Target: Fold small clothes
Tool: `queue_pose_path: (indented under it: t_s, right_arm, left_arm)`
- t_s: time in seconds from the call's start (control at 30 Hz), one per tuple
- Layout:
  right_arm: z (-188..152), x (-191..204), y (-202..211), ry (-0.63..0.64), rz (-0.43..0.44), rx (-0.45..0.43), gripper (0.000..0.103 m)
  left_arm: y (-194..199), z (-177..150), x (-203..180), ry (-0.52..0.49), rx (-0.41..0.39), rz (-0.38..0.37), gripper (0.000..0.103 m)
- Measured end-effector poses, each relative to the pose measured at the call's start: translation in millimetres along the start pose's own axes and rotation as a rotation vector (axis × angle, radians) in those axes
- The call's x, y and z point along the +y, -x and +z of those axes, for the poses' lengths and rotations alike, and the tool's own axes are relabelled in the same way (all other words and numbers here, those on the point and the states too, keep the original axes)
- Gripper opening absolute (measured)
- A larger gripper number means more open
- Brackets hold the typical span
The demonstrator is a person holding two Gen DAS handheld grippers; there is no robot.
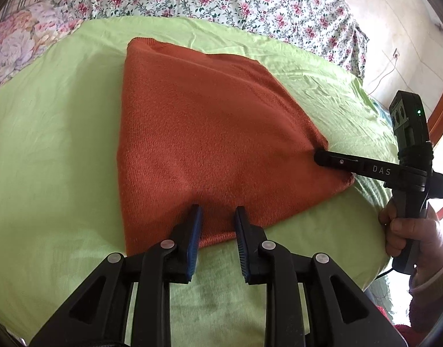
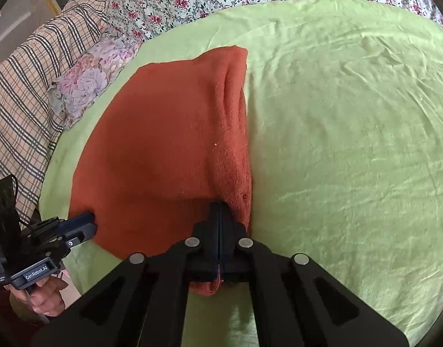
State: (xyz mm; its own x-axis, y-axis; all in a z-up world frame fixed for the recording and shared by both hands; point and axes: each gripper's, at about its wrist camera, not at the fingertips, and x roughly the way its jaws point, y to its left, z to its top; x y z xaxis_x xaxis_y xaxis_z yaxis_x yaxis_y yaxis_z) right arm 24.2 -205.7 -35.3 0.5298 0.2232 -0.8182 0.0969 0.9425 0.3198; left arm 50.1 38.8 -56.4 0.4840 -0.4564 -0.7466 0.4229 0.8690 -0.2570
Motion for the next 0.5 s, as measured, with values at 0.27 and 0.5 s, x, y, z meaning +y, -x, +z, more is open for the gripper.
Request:
queue_pose_path:
  t_s: [0.27, 0.5]
  right_arm:
    - [-1.1, -1.6, 5.2, -0.010, -0.002, -0.007, 0.000]
    - [-7.3, -4.3, 19.0, -0.032, -0.003, -0.009, 0.003]
  left_arm:
    - [10.4, -5.7, 1.4, 0.014, 0.011, 0.006, 0.028]
    - [27.0, -15.6, 6.1, 0.039, 0.026, 0.031, 0.042]
